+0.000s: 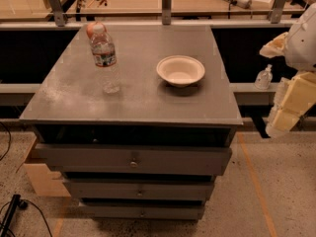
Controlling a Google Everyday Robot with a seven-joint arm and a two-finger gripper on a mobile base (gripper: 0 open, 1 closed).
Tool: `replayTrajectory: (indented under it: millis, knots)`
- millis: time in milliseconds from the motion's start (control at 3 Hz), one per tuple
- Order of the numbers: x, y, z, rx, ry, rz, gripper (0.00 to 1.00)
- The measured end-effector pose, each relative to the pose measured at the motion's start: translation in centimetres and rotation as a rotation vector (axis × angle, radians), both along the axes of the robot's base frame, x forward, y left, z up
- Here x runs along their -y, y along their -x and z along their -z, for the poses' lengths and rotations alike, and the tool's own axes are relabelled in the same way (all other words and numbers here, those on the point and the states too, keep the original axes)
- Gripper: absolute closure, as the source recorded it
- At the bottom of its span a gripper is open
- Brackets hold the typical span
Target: Knock water bottle over
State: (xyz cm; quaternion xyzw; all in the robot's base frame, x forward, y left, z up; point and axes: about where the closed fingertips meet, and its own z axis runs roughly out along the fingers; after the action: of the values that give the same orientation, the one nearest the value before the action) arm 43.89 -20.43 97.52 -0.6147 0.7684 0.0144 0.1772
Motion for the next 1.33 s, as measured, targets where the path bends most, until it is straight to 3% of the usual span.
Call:
replayTrajectory:
  millis: [333, 667, 1000, 1333]
  knots:
    - [-3.7, 0.3, 1.2, -0.025, -0.167, -0.154, 0.00]
    - [-10.1, 1.5, 1.6, -0.036, -0.374, -0.234, 0.00]
    - [-17.3, 1.6, -0.9, -0.003, -0.582, -0.195, 0.00]
    - [-19.0, 0.0, -2.7, 0.064, -0.652, -0.156, 0.00]
